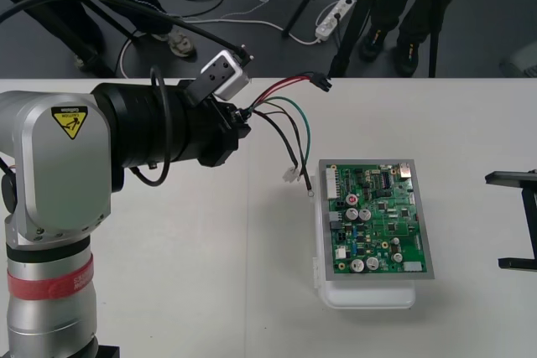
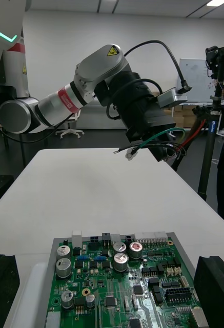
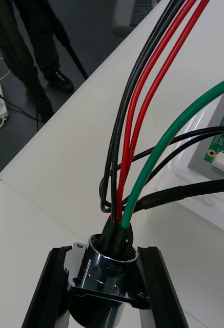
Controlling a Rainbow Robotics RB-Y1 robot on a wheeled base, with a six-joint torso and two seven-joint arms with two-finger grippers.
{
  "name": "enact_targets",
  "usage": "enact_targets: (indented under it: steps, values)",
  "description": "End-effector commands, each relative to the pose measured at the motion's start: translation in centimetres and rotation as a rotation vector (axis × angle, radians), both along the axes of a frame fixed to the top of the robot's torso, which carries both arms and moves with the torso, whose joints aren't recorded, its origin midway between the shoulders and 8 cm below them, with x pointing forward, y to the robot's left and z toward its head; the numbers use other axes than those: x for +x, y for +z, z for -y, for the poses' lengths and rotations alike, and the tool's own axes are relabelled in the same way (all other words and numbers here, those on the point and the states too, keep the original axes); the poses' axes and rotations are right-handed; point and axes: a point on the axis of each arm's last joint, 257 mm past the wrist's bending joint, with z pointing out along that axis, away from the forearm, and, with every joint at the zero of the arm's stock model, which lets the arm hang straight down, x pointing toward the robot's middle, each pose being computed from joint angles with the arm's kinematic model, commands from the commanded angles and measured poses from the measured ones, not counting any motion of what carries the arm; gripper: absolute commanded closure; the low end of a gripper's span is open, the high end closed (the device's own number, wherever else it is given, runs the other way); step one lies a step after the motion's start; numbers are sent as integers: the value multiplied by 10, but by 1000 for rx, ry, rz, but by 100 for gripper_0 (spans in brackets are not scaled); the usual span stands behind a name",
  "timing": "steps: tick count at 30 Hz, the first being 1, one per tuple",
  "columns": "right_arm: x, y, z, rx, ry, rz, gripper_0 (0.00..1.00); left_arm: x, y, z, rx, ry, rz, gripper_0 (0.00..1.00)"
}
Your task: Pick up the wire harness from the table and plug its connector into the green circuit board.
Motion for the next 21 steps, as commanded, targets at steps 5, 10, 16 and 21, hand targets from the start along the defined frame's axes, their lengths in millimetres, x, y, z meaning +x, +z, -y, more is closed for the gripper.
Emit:
enact_targets:
  steps: [5, 10, 16, 21]
  values:
    - [12, 15, -5, 33, -12, 6, 0, -5, 41, 45, -27, -57, 111, 100]
    - [13, 14, -6, 38, -19, 2, 0, 1, 47, 51, -19, -40, 147, 100]
    - [12, 15, -5, 43, -17, -5, 0, 7, 52, 58, 4, -13, 189, 100]
    - [6, 21, -8, 68, -3, -31, 0, 9, 57, 65, -9, -1, 208, 100]
